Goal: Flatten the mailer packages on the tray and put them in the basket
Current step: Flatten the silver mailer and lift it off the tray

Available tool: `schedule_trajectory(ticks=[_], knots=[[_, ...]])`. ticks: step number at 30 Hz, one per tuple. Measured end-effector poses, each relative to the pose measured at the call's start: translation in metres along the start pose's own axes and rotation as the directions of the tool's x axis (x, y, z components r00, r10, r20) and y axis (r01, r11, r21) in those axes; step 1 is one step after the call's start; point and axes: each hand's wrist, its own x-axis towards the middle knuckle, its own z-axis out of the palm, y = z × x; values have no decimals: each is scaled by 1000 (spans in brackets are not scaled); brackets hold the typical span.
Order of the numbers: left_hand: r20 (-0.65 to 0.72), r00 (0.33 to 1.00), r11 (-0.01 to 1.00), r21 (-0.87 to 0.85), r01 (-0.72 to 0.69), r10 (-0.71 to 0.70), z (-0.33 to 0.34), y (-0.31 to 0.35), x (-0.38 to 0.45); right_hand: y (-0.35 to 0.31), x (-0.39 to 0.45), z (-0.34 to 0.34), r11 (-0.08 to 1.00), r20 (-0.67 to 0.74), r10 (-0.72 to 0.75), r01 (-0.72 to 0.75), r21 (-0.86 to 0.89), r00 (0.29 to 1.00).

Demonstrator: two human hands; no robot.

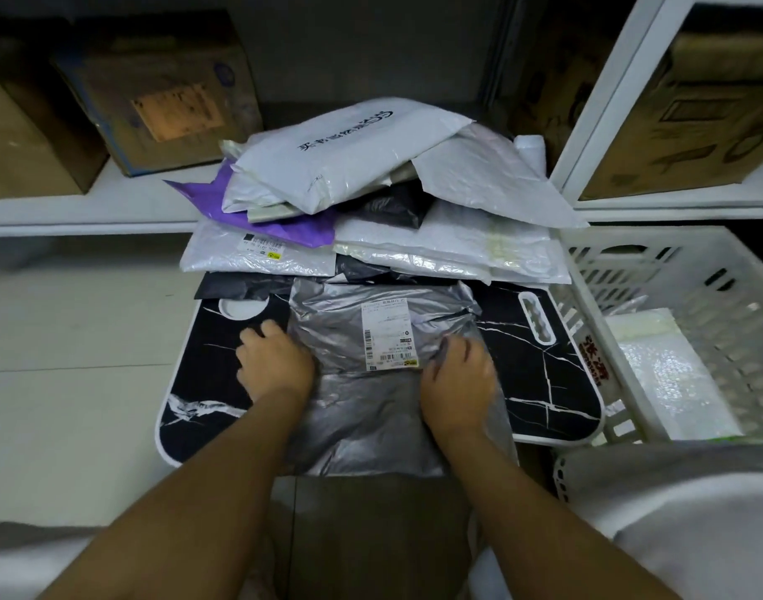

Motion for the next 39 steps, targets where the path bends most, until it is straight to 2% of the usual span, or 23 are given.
schedule_trajectory(ticks=[2,5,8,11,14,22,25,32,39], knots=[[122,981,986,-42,159,-152,-4,-5,-3,4,-4,-11,978,-11,210,-210,1,978],[277,939,967,-97,236,-202,-3,-10,-3,10,-4,-29,874,122,482,-486,-1,867],[394,910,987,-33,156,-131,-12,-7,-13,15,-6,-44,833,225,536,-553,13,813],[425,898,993,64,99,-116,-18,-8,-21,19,-2,-52,780,362,559,-622,78,746],[374,920,994,49,102,-113,-31,-9,-32,14,-10,-64,805,416,509,-588,79,754],[306,952,999,51,19,-34,-64,0,-57,-20,-39,-88,881,390,376,-454,130,841],[187,982,999,40,3,-10,-80,-4,-66,-36,-42,-99,913,370,301,-377,155,879],[-4,1000,993,118,6,-5,-130,-5,-73,-65,-38,-138,969,232,108,-155,192,967],[-157,983,991,113,-78,95,-170,28,-79,-69,-23,-188,970,69,63,-77,229,996]])
